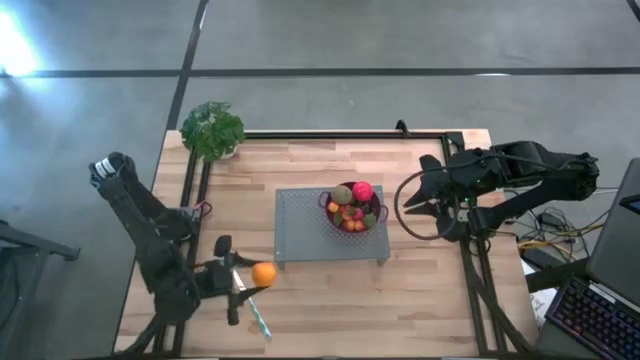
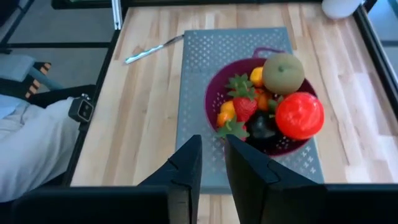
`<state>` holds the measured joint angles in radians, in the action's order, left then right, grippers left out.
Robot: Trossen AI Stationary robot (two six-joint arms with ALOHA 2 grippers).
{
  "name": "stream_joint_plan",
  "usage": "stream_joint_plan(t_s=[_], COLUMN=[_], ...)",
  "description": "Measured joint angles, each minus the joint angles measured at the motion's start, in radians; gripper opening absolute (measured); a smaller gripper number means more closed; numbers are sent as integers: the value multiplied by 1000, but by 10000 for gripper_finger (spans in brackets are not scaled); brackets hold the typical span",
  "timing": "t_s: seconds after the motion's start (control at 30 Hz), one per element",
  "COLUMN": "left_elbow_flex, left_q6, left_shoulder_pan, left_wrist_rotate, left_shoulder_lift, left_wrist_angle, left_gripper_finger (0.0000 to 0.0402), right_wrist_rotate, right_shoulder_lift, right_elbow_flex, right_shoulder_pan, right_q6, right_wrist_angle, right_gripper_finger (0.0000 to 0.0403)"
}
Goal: Pick & Place Fruit
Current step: Put the mango in the purple strainer bowl on the shelf
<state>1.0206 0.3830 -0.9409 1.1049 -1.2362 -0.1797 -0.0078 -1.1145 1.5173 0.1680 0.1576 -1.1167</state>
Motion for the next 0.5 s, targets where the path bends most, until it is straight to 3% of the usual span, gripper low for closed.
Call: stream_joint_plan(t_s=[0.1,0.2,0.37,0.5], left_elbow_flex=[0,7,48,96], left_q6=[-239,-363,-378,-375], left_shoulder_pan=[59,130,286,424], left_wrist_rotate=[-25,-95,-310,-496], left_shoulder_lift=[0,0,-3,-18], left_wrist_angle=[178,278,284,246], left_gripper_finger=[213,213,213,213], right_wrist_rotate=[0,0,28,124], right_shoulder_lift=[0,3,30,72], right_elbow_flex=[0,0,-1,-1], right_shoulder_pan=[0,0,-2,-2], right_q6=[5,-2,-34,-23], right_wrist_angle=[-7,-10,-45,-58], right_gripper_finger=[65,55,41,36])
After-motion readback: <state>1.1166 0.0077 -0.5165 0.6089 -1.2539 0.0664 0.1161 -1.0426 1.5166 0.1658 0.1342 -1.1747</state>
